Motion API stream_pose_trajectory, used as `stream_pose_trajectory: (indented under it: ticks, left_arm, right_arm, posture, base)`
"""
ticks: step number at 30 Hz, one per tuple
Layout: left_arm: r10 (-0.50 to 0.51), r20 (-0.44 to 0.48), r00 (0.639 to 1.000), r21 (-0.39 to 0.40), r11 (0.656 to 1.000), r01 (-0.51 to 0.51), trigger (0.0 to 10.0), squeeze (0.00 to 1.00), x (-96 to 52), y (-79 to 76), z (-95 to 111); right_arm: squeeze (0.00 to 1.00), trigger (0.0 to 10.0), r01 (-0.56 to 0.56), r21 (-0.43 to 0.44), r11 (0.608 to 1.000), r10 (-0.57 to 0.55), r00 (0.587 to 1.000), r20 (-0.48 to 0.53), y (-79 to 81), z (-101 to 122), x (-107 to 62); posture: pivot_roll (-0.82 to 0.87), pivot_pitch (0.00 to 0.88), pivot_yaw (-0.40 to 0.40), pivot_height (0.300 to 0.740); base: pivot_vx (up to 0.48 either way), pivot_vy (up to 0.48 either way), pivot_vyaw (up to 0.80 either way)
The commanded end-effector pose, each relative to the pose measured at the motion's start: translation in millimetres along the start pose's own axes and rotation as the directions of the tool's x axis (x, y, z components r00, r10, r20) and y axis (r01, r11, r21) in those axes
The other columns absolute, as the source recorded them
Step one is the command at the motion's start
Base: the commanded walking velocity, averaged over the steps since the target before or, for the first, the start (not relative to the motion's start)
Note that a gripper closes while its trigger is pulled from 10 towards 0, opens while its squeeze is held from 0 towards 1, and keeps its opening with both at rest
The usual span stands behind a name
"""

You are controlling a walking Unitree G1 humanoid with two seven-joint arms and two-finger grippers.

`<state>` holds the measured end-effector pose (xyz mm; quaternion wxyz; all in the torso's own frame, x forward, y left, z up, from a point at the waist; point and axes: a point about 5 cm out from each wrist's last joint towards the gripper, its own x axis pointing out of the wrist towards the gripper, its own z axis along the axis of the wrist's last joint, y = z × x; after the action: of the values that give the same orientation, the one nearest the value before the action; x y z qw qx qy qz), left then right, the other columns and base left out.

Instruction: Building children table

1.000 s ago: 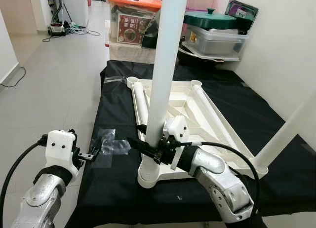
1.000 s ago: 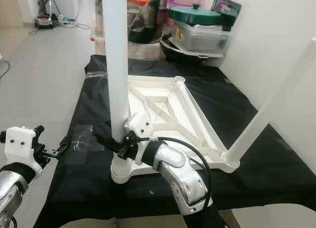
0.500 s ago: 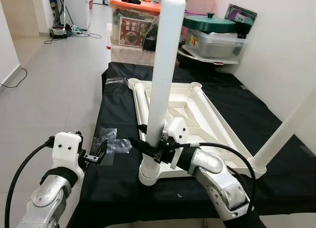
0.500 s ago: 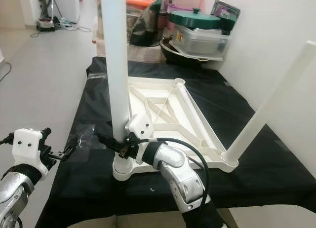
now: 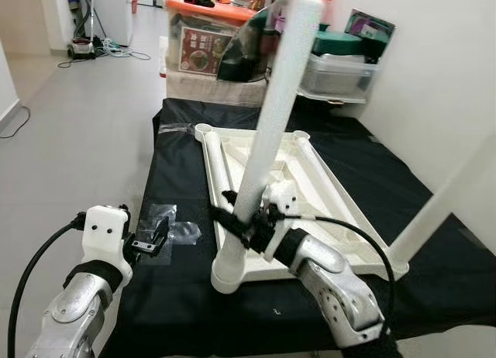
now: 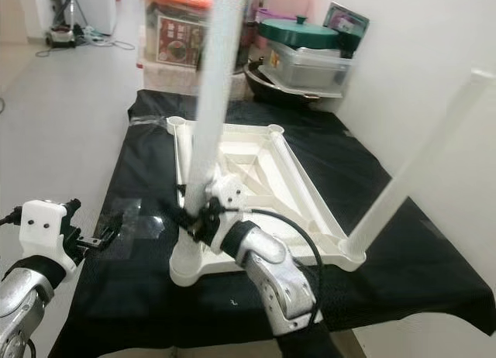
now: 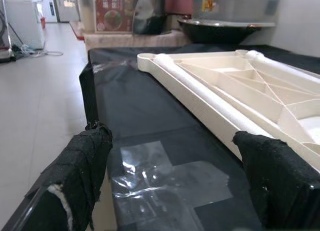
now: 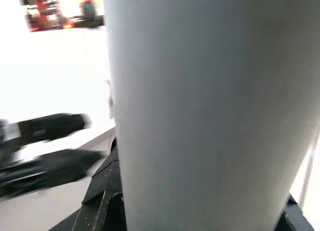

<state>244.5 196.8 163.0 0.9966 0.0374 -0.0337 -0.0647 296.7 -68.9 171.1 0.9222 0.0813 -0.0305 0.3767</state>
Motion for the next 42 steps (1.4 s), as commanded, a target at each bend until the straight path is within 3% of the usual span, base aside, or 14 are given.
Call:
stream_pose_trajectory:
  ticks: [1,5,8,11,14,15,17,21,22,23,24,28,38,42]
  left_arm:
    - [-0.004,-0.006,1.000,-0.015,1.000,0.004,10.0,0.00,0.2,-2.4,-2.4]
    - [-0.003,-0.006,1.000,-0.014,1.000,0.003,10.0,0.00,0.3,-2.3,-2.4]
    - [0.002,-0.004,1.000,-0.005,1.000,-0.002,10.0,0.00,2.9,-0.4,-2.3]
    - [0.004,-0.002,1.000,-0.004,1.000,-0.004,10.0,0.00,3.4,-0.1,-1.8]
    - [0.012,0.005,1.000,0.001,1.000,-0.012,10.0,0.00,4.8,0.8,-0.7]
    - [0.012,0.005,1.000,0.001,1.000,-0.012,10.0,0.00,4.8,0.8,-0.7]
    - [0.020,0.007,1.000,0.006,1.000,-0.020,10.0,0.00,4.9,1.6,-0.7]
    - [0.023,0.007,1.000,0.007,1.000,-0.023,10.0,0.00,4.8,2.0,-1.0]
    - [0.027,0.006,1.000,0.009,1.000,-0.027,10.0,0.00,4.6,2.4,-1.6]
    - [0.027,0.006,1.000,0.009,1.000,-0.027,10.0,0.00,4.6,2.4,-1.6]
    - [0.031,0.005,1.000,0.011,0.999,-0.031,10.0,0.00,4.9,2.8,-2.2]
    - [0.038,0.004,0.999,0.013,0.999,-0.038,10.0,0.00,6.4,3.9,-2.9]
    - [0.043,0.007,0.999,0.016,0.999,-0.044,10.0,0.00,9.4,3.4,-4.1]
    - [0.057,0.014,0.998,0.022,0.998,-0.057,10.0,0.00,10.0,5.9,-3.0]
  right_arm:
    - [0.00,10.0,0.174,0.017,0.985,-0.172,0.982,-0.079,-23.6,-15.9,-12.1]
    - [0.00,10.0,0.212,0.022,0.977,-0.210,0.975,-0.078,-26.2,-17.3,-14.5]
    - [0.00,10.0,0.414,0.010,0.910,-0.410,0.905,-0.114,-48.0,-24.8,-25.5]
    - [0.00,10.0,0.469,0.000,0.883,-0.466,0.877,-0.119,-54.8,-25.0,-27.6]
    - [0.00,10.0,0.655,-0.047,0.754,-0.655,0.746,-0.119,-83.4,-23.4,-39.8]
    - [0.00,10.0,0.655,-0.047,0.754,-0.655,0.746,-0.119,-83.4,-23.4,-39.8]
    - [0.00,10.0,0.732,-0.095,0.675,-0.738,0.665,-0.114,-96.8,-22.0,-48.6]
    - [0.00,10.0,0.764,-0.120,0.635,-0.773,0.626,-0.104,-101.9,-20.8,-54.2]
    - [0.00,10.0,0.793,-0.139,0.593,-0.805,0.586,-0.093,-105.1,-20.1,-59.8]
    - [0.00,10.0,0.793,-0.139,0.593,-0.805,0.586,-0.093,-105.1,-20.1,-59.8]
    - [0.00,10.0,0.839,-0.120,0.530,-0.848,0.522,-0.095,-110.7,-22.1,-69.1]
    - [0.00,10.0,0.898,-0.021,0.439,-0.890,0.431,-0.152,-119.8,-32.2,-83.7]
    - [0.00,10.0,0.913,0.047,0.405,-0.904,0.407,-0.128,-116.9,-31.2,-75.8]
    - [0.00,10.0,0.902,0.053,0.430,-0.894,0.433,-0.116,-114.7,-30.6,-69.7]
  posture:
    - [0.13,0.000,-0.159,0.740]
    - [0.13,0.000,-0.158,0.740]
    - [0.12,0.000,-0.155,0.740]
    - [0.12,0.000,-0.155,0.740]
    - [0.12,0.000,-0.159,0.740]
    - [0.12,0.000,-0.159,0.740]
    - [0.12,0.000,-0.161,0.740]
    - [0.12,0.000,-0.161,0.740]
    - [0.12,0.000,-0.159,0.740]
    - [0.12,0.000,-0.159,0.740]
    - [0.12,0.000,-0.159,0.740]
    - [0.12,0.000,-0.159,0.740]
    - [0.11,0.000,-0.153,0.740]
    - [0.11,0.000,-0.153,0.740]
  base:
    - [0.000,0.000,0.00]
    - [0.000,0.000,0.00]
    - [0.000,0.000,0.00]
    - [0.000,0.000,0.00]
    - [0.000,0.000,0.00]
    - [0.000,0.000,0.00]
    - [0.000,0.000,0.00]
    - [0.000,0.000,0.00]
    - [0.000,0.000,0.00]
    - [0.000,0.000,0.00]
    - [0.000,0.000,0.00]
    - [0.000,0.000,0.00]
    - [0.000,0.000,0.00]
    - [0.000,0.000,0.00]
